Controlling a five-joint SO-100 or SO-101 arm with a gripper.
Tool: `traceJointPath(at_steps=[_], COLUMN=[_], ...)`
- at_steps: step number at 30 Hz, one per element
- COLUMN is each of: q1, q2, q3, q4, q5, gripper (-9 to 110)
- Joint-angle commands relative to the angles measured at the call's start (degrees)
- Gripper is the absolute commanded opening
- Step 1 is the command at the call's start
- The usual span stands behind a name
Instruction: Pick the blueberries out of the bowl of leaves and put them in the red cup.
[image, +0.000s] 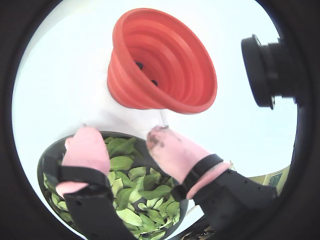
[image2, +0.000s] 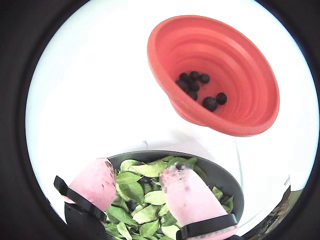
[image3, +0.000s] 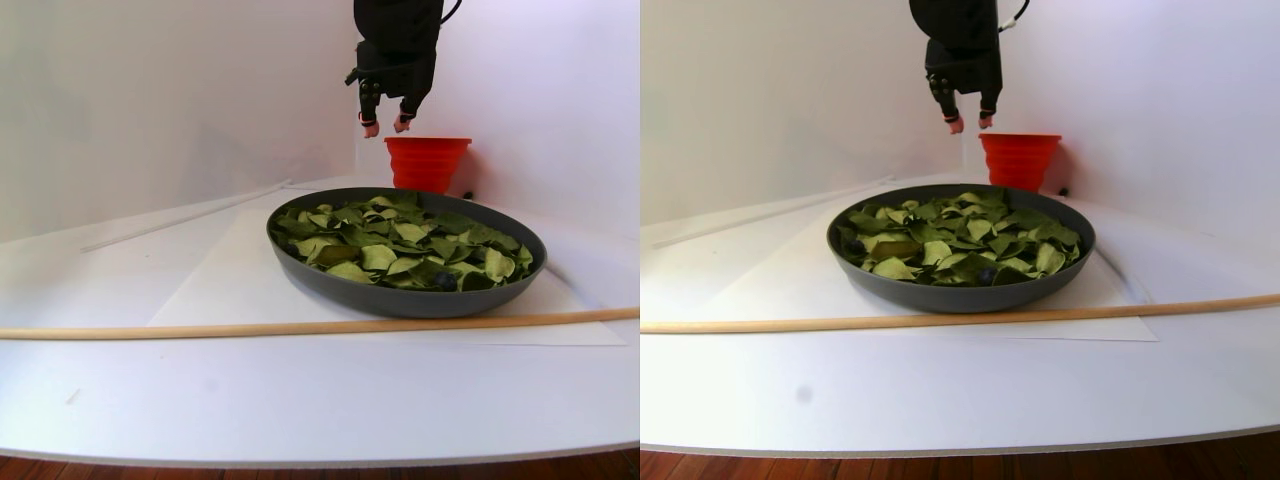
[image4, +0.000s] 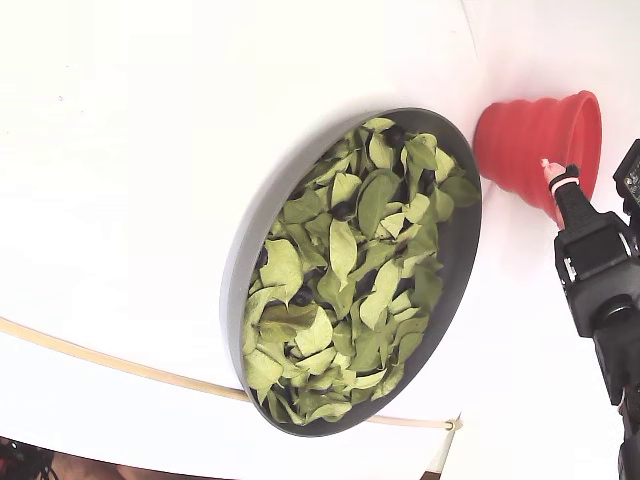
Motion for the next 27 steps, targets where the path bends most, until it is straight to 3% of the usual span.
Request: traceJointPath(at_steps=[1, 27], q1=[-0.26, -4.48], q2=[9.58, 11.87], q3=[-0.09, 9.49], q4=[0.26, 2.11], q5=[-0.26, -0.18], gripper=[17, 16])
